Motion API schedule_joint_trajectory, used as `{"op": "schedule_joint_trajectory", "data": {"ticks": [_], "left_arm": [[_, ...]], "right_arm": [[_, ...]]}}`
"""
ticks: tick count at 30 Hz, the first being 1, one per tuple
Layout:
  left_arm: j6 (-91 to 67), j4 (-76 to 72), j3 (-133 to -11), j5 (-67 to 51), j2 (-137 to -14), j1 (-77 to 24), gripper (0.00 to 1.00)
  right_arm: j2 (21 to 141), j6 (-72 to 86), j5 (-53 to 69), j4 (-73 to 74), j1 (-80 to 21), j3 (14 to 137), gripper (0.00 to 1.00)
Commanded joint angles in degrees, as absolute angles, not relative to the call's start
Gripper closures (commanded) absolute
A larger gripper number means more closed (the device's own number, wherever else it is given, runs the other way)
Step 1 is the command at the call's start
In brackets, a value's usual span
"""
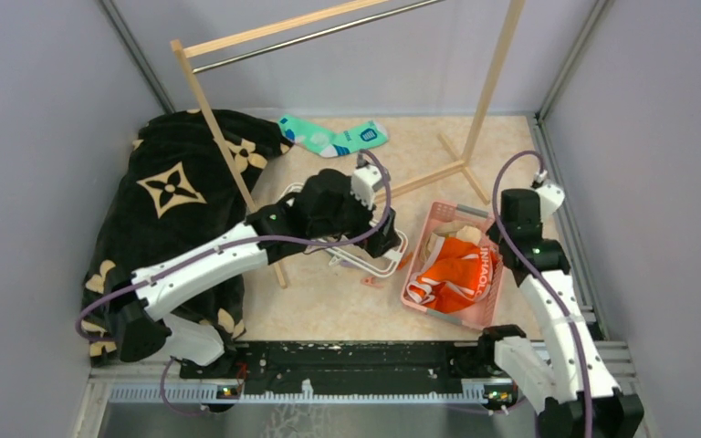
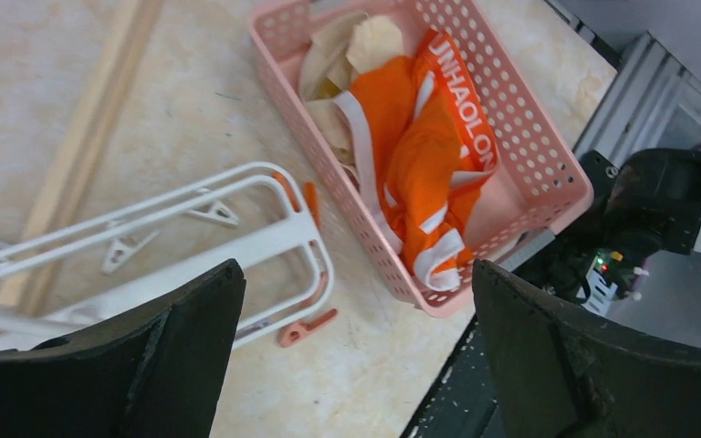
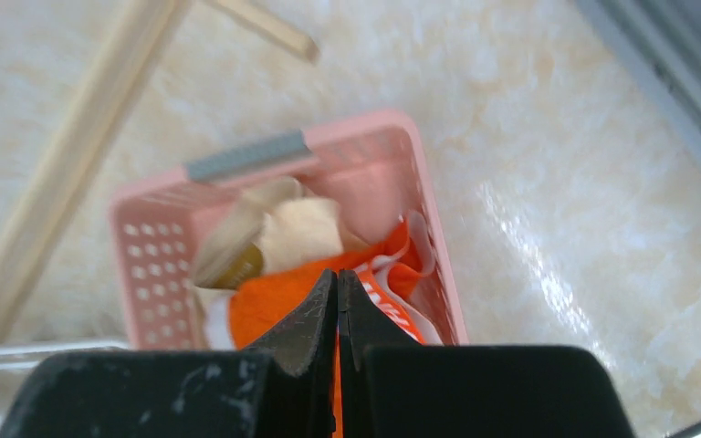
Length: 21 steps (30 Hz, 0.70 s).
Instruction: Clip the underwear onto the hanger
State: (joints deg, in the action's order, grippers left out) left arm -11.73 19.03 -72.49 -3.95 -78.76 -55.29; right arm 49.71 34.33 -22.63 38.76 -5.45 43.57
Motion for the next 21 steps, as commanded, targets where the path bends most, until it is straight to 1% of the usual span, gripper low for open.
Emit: {"op": "schedule_joint_trajectory", "data": {"ticks": [1, 4, 5, 6, 7, 8, 13, 16, 21], "left_arm": [[-17.1, 17.9, -72.5, -2.2, -82.3, -58.4, 0.02], [-19.0, 17.9, -71.0, -1.5, -83.1, -59.1, 0.02], [-19.3, 17.9, -70.6, -1.4, -83.1, -59.1, 0.02], [-19.4, 17.9, -70.2, -1.4, -82.9, -59.1, 0.01], [-19.4, 17.7, -69.9, -1.2, -82.8, -59.1, 0.01], [-19.2, 17.5, -69.8, -1.0, -82.7, -59.1, 0.01], [-18.0, 18.0, -70.7, -1.4, -83.0, -59.2, 0.01], [-17.8, 18.0, -70.3, -1.3, -82.7, -59.2, 0.00], [-17.8, 17.7, -69.3, -1.3, -82.4, -59.2, 0.00]], "right_arm": [[42.7, 30.1, -23.8, 38.8, -5.0, 54.0, 1.00], [41.5, 28.9, -23.5, 40.3, -5.0, 57.8, 1.00], [42.3, 28.9, -23.6, 41.8, -5.1, 58.8, 0.96], [43.3, 29.6, -23.6, 43.3, -5.0, 59.1, 0.84], [44.2, 30.7, -22.9, 44.3, -5.0, 58.8, 0.76], [45.0, 32.0, -22.3, 44.5, -5.0, 57.5, 0.69], [47.5, 39.0, -20.4, 42.3, -5.0, 50.7, 0.42], [50.5, 40.4, -20.6, 42.7, -5.0, 49.6, 0.34], [55.3, 41.0, -18.7, 41.1, -4.9, 47.3, 0.32]]}}
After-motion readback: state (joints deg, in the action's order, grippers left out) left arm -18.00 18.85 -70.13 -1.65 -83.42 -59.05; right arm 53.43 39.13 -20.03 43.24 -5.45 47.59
